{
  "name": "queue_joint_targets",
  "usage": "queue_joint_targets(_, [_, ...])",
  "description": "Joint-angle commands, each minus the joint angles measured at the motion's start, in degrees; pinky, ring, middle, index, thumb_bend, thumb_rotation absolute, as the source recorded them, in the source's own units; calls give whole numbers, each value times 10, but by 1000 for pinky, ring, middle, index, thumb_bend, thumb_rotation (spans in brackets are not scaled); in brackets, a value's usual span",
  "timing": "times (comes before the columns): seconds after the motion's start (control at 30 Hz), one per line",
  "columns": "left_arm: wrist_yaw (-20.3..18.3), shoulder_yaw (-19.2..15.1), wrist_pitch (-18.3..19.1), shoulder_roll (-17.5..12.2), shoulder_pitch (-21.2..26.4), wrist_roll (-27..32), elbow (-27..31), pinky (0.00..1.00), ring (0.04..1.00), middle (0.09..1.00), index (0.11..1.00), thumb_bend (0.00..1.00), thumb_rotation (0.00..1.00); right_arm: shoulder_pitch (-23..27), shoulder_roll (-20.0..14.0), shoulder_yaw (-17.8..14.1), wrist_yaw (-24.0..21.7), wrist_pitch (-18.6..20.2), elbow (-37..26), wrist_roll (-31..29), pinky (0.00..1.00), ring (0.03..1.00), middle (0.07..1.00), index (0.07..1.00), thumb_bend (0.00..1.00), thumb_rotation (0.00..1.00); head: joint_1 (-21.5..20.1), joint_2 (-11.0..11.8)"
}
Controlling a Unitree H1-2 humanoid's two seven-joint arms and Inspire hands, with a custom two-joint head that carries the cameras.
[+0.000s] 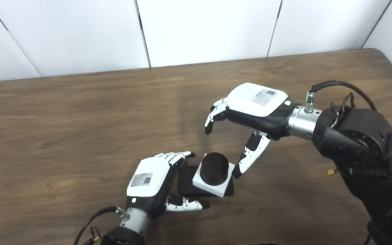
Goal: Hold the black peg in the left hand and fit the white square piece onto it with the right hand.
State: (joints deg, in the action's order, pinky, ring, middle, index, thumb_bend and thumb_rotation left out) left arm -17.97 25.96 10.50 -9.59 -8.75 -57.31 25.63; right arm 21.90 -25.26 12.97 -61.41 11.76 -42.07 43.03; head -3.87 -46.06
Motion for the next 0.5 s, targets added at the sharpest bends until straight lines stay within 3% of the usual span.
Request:
queue_joint_targets(0.0, [-30,-9,4,-11,1,16,22,866,869,879,905,1000,486,12,-10,-11,20,0,-7,-4,781,858,766,698,993,467,0,1])
queue_joint_targets(0.23, [-71,-58,6,-33,-2,87,76,903,923,937,986,1000,552,0,-12,-25,31,21,-1,-15,784,860,769,707,989,514,2,5])
queue_joint_targets(0.3, [-69,-83,5,-35,-5,131,82,908,933,946,986,1000,517,-9,-15,-35,40,29,5,-29,770,858,773,712,972,550,4,9])
queue_joint_targets(0.4, [-50,-124,9,-27,-15,182,90,865,951,965,993,1000,540,-43,-14,-70,60,57,8,-71,775,875,806,764,869,630,2,12])
queue_joint_targets(0.47, [-30,-154,8,-18,-24,220,91,831,958,975,995,1000,596,-75,-13,-98,81,74,12,-100,792,896,858,840,748,777,1,13])
